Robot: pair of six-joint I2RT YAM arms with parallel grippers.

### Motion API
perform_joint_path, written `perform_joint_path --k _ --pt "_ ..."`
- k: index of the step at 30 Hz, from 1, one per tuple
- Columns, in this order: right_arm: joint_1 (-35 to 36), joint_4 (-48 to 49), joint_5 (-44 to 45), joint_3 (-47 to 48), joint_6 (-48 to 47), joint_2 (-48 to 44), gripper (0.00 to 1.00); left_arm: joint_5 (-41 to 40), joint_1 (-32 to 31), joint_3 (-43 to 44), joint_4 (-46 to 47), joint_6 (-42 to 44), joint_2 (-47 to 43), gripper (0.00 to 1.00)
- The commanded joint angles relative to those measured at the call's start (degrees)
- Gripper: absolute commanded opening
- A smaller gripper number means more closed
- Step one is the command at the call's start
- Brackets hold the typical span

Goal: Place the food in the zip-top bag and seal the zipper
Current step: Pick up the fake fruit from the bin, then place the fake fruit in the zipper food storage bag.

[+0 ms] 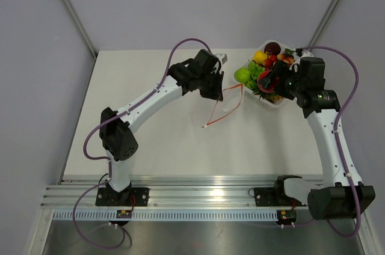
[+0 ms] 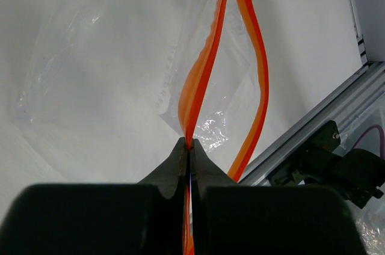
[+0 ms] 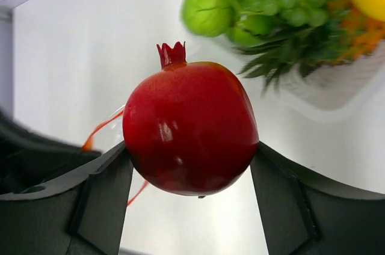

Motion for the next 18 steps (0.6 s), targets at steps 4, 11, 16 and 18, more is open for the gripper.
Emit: perform_joint_path --k 4,11,16,18 --pt "10.6 2.1 -3.9 3.0 2.5 -1.6 0.51 2.6 -0.2 4.3 0.8 -1.4 0.7 0.0" --pt "17.3 4.4 -4.8 2.0 3.7 0.9 0.51 1.0 -0.2 4.7 0.2 -1.3 0.2 0.0" --pt "19.2 4.5 -5.6 0.8 3.8 2.8 0.51 0.9 -0.2 4.5 0.6 -1.8 0.0 0.0" --pt "19.4 4.5 -5.4 -0.3 3.7 3.4 0.52 0.9 -0.2 3.9 1.4 -2.2 -0.4 0.0"
